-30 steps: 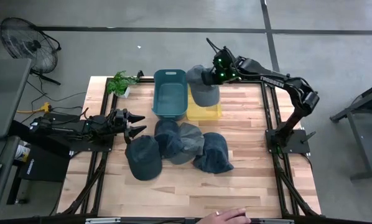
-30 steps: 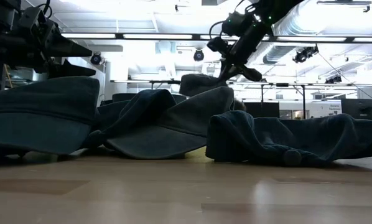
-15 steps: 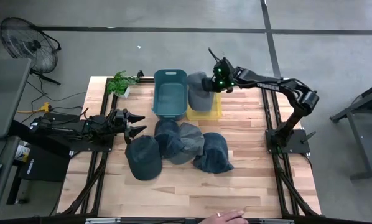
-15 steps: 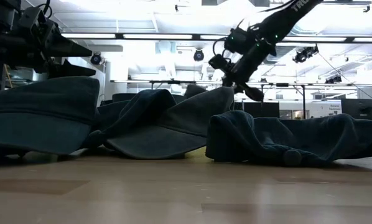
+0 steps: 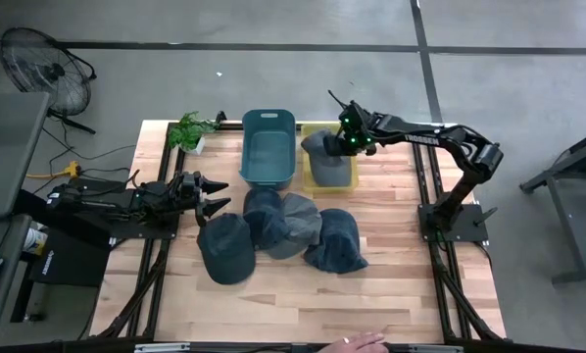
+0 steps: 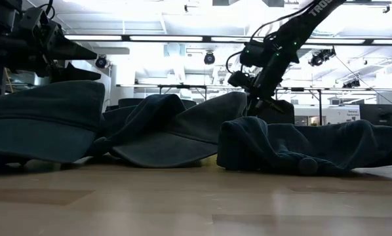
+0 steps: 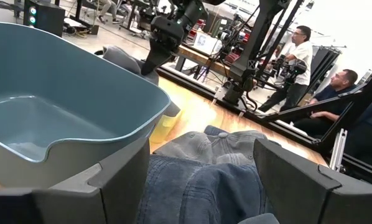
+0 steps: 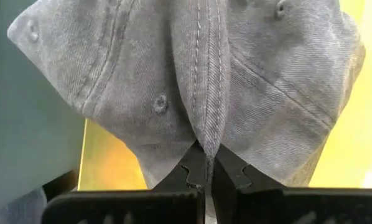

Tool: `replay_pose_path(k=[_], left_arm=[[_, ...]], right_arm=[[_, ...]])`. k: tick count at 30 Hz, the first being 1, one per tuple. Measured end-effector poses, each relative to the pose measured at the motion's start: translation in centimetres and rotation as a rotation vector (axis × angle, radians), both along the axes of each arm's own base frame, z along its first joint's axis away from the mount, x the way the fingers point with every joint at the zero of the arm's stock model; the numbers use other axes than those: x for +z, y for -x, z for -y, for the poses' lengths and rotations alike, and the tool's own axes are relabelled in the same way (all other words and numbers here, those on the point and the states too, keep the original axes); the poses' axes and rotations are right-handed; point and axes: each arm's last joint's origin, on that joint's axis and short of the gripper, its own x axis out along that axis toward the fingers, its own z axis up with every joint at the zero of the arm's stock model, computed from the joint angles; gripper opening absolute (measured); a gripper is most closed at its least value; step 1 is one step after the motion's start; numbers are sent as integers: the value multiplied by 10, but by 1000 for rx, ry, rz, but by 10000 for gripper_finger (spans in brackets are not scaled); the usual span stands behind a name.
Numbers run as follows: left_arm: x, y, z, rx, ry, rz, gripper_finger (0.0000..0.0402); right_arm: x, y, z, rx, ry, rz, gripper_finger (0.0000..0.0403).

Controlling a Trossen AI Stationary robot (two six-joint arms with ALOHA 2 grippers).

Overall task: Pick & Place hat
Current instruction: Put the right gray cap into the yellow bin

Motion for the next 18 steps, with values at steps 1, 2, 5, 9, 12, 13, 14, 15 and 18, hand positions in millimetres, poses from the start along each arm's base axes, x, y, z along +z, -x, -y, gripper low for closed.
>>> replay_pose_path(k=[1, 2, 5, 9, 12, 13, 14, 15, 18], left_arm=[[0, 0, 0, 0, 0, 0, 284], [0, 0, 0, 0, 0, 0, 284], [0, 0, 0, 0, 0, 0, 284], [0, 0, 0, 0, 0, 0, 284], [0, 0, 0, 0, 0, -1, 284], [0, 0, 0, 0, 0, 0, 284], [0, 0, 0, 0, 0, 0, 284], [0, 0, 0, 0, 0, 0, 284], [0, 0, 0, 0, 0, 0, 284]], right_arm=[[0, 0, 0, -1, 0, 0, 0], [0, 0, 0, -1, 2, -2, 0], [0, 1, 0, 14, 12, -6, 6], [0, 0, 0, 30, 22, -8, 31], [0, 0, 0, 52, 36, -12, 62], [1, 1, 0, 58, 41, -12, 74], [2, 1, 0, 62, 46, -11, 88], [3, 1, 0, 66, 53, -10, 102], [10, 4, -1, 75, 91, -10, 143]])
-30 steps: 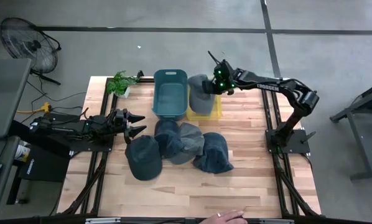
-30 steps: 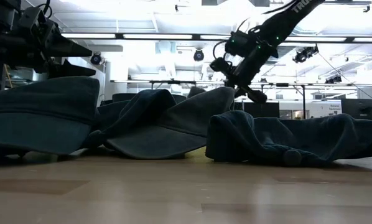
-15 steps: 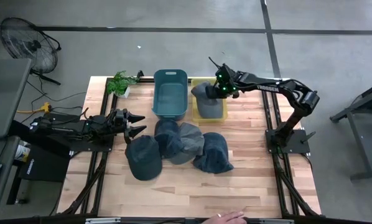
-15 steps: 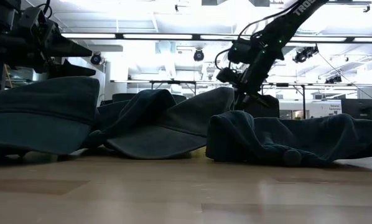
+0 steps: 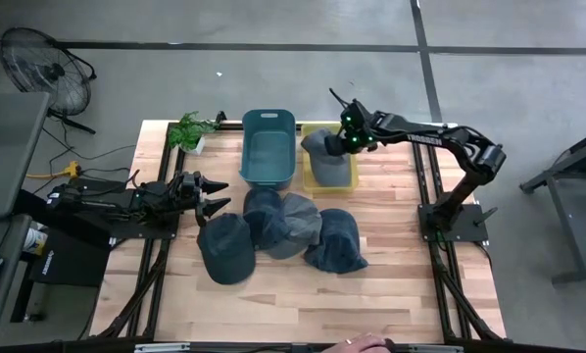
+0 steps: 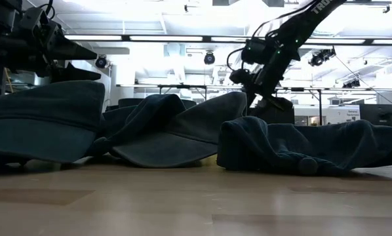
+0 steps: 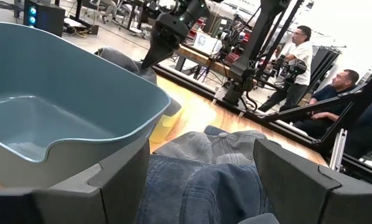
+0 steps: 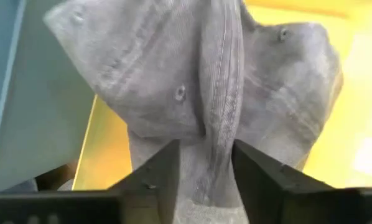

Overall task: Pick & Place hat
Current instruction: Put the right gray cap into the yellow bin

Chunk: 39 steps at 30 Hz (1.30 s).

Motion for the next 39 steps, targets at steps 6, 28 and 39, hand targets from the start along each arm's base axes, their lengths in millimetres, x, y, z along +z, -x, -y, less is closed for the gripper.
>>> replay_pose_path(k=[6, 28, 39], left_arm=[[0, 0, 0, 0, 0, 0, 284], [0, 0, 0, 0, 0, -1, 284], [0, 0, 0, 0, 0, 0, 284]], right_arm=[[22, 13, -8, 2, 82, -35, 214], [42, -27, -41, 698, 733, -89, 94], [33, -54, -28, 780, 855, -73, 4]])
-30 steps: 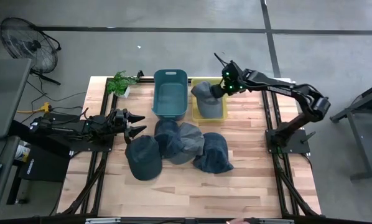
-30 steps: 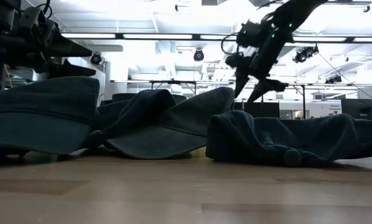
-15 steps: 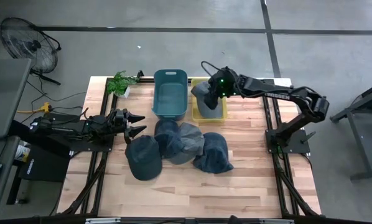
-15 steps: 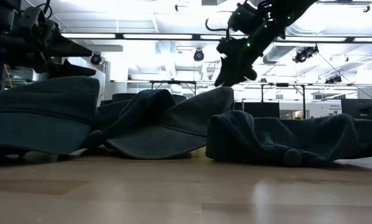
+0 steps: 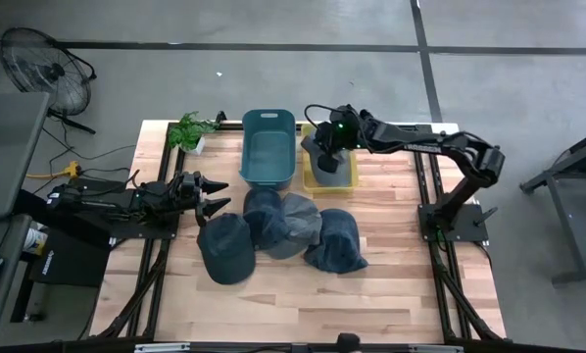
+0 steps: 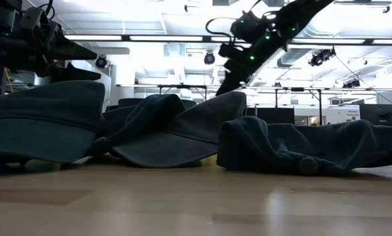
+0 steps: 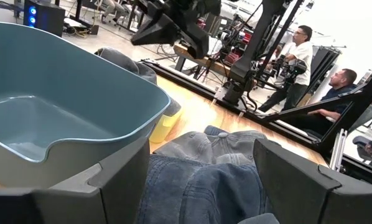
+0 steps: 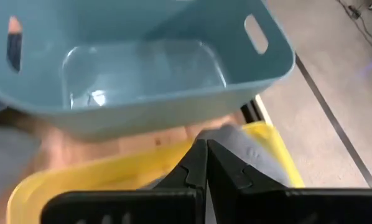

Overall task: Pick & Place hat
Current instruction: Put the right gray cap into the yellow bin, then put the right blue cap into the blue bin

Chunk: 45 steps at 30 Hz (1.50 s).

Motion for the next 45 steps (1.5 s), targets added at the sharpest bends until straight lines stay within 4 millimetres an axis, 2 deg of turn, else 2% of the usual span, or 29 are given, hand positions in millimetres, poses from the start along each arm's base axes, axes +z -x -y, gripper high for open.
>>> replay_pose_path(k=[3, 7, 15, 23, 34, 38, 45], left_arm=[[0, 0, 0, 0, 0, 0, 284], [0, 0, 0, 0, 0, 0, 284], [0, 0, 0, 0, 0, 0, 284], [0, 0, 0, 0, 0, 0, 284], [0, 0, 0, 0, 0, 0, 284], [0, 0, 0, 0, 0, 0, 284], [0, 0, 0, 0, 0, 0, 284]], right_arm=[[5, -14, 8, 8, 7, 2, 2], [-1, -28, 16, 9, -18, -83, 1], [-8, -46, 29, 4, -64, -176, 1], [-35, -43, 41, -52, -98, -302, 0], [-43, -37, 49, -114, -100, -360, 0], [-35, -36, 50, -152, -50, -351, 0], [3, -27, 35, -245, -126, -294, 0]])
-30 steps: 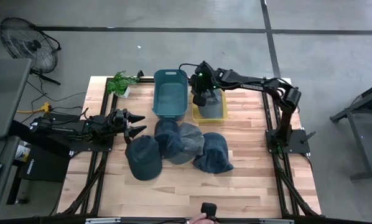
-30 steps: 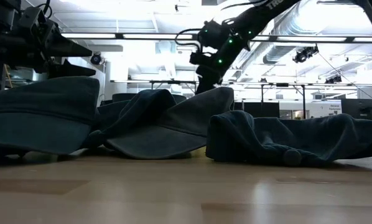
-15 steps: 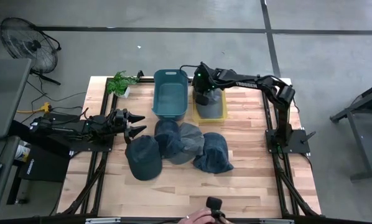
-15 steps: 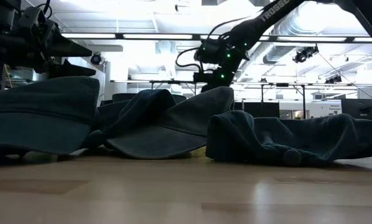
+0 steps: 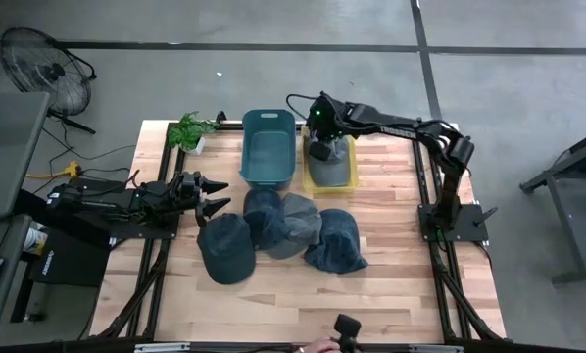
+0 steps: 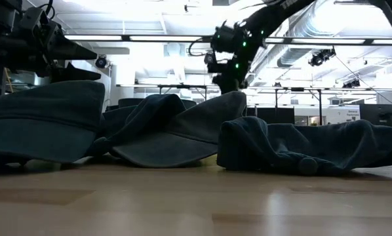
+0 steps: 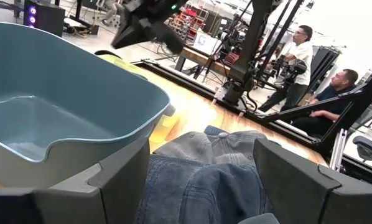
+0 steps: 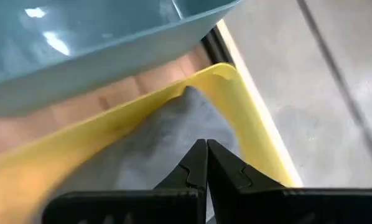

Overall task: Pick & Place hat
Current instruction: Put the right blue cap into the blue bin

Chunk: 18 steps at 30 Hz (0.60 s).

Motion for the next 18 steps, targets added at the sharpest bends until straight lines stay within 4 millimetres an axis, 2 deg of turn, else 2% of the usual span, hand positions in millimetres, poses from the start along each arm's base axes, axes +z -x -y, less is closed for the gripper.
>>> replay_pose_path(k=[6, 12, 18], left_arm=[[0, 0, 0, 0, 0, 0, 284], [0, 0, 0, 0, 0, 0, 284], [0, 0, 0, 0, 0, -1, 284]], right_arm=[[21, 20, -31, -103, -255, 16, 0], [37, 39, -69, -81, -449, -89, 0], [41, 58, -102, -175, -659, -264, 0]])
